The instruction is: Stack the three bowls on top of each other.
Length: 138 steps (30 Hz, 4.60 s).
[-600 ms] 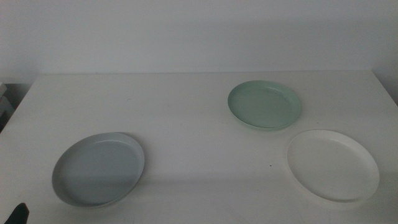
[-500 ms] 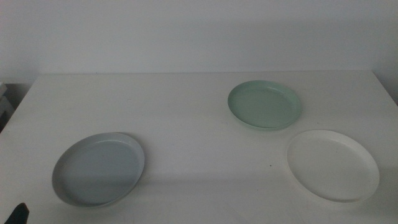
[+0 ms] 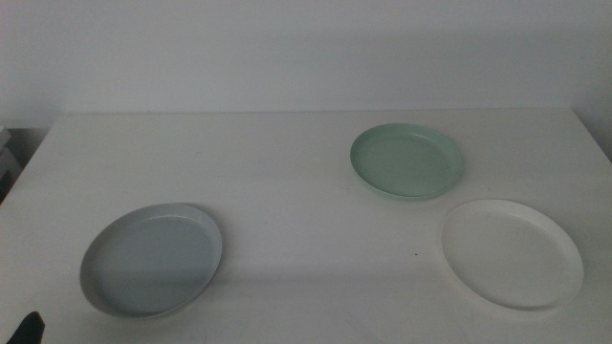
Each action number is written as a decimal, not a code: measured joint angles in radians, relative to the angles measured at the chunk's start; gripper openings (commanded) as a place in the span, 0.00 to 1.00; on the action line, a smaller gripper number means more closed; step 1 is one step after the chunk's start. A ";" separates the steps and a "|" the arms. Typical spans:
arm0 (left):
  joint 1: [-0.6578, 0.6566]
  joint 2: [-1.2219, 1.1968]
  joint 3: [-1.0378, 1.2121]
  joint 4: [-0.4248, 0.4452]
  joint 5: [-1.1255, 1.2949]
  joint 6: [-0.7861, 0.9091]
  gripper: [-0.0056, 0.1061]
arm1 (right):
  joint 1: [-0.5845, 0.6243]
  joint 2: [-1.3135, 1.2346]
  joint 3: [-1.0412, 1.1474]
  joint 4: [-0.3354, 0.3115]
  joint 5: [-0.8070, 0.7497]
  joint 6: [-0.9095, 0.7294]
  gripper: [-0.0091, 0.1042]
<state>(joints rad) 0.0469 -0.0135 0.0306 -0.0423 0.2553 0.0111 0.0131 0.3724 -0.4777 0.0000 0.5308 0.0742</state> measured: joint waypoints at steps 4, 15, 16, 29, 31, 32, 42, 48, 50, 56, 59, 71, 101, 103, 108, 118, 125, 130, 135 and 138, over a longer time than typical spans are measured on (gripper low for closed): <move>0.000 0.000 0.000 0.000 0.000 0.000 0.99 | 0.000 0.167 -0.137 0.005 0.131 0.000 0.56; 0.000 0.000 0.000 0.000 0.000 0.000 0.99 | 0.000 0.690 -0.490 0.037 0.374 0.003 0.56; 0.000 0.000 0.000 0.000 0.000 0.000 0.99 | 0.000 0.727 -0.509 0.039 0.374 0.003 0.56; 0.000 0.000 0.000 0.000 0.000 0.000 0.99 | -0.068 1.167 -0.547 0.043 0.266 0.003 0.56; 0.000 0.000 0.000 0.000 0.000 0.000 0.99 | -0.071 1.214 -0.547 0.043 0.229 0.002 0.56; 0.000 0.000 0.000 0.000 0.000 0.000 0.99 | -0.072 1.239 -0.547 0.043 0.209 0.002 0.56; 0.000 0.000 0.000 0.000 0.000 0.000 0.99 | -0.081 1.418 -0.550 0.041 0.099 -0.001 0.52; 0.000 0.000 0.000 0.000 0.000 0.000 0.99 | -0.081 1.469 -0.558 0.043 0.083 -0.001 0.34; 0.000 0.000 0.000 0.000 0.000 0.000 0.99 | -0.081 1.473 -0.562 0.042 0.081 -0.001 0.24; 0.000 0.000 0.000 0.000 0.000 0.000 0.99 | -0.086 1.463 -0.564 0.038 0.089 -0.002 0.07; 0.000 0.000 0.000 0.000 0.000 0.000 0.99 | -0.076 1.429 -0.564 0.041 0.107 -0.001 0.07; 0.000 0.000 0.000 0.000 0.000 0.000 0.99 | 0.108 1.219 -0.575 0.118 0.160 0.049 0.07; 0.000 0.000 0.000 0.000 0.000 0.000 0.99 | 0.400 1.566 -0.769 0.259 0.098 0.055 0.28; 0.000 0.000 0.000 0.000 0.000 0.000 0.99 | 0.400 1.566 -0.776 0.259 0.103 0.055 0.39; 0.000 0.000 0.000 0.000 0.000 0.000 0.99 | 0.398 1.566 -0.854 0.230 0.203 0.055 0.60; 0.000 0.000 0.000 0.000 0.000 0.000 0.99 | 0.261 1.601 -1.200 -0.006 0.295 0.155 0.56; 0.000 0.000 0.000 0.000 0.000 0.000 0.99 | 0.164 1.752 -1.385 -0.040 0.324 0.147 0.56; 0.000 0.000 0.000 0.000 0.000 0.000 0.99 | 0.135 1.870 -1.458 -0.032 0.338 0.114 0.56; 0.000 0.000 0.000 0.000 0.000 0.000 0.99 | 0.129 1.957 -1.506 -0.029 0.339 0.104 0.52; 0.000 0.000 0.000 0.000 0.000 0.000 0.99 | 0.129 1.993 -1.514 -0.029 0.339 0.104 0.45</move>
<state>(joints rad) 0.0469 -0.0135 0.0306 -0.0423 0.2553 0.0111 0.1418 2.3653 -1.9915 -0.0285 0.8693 0.1782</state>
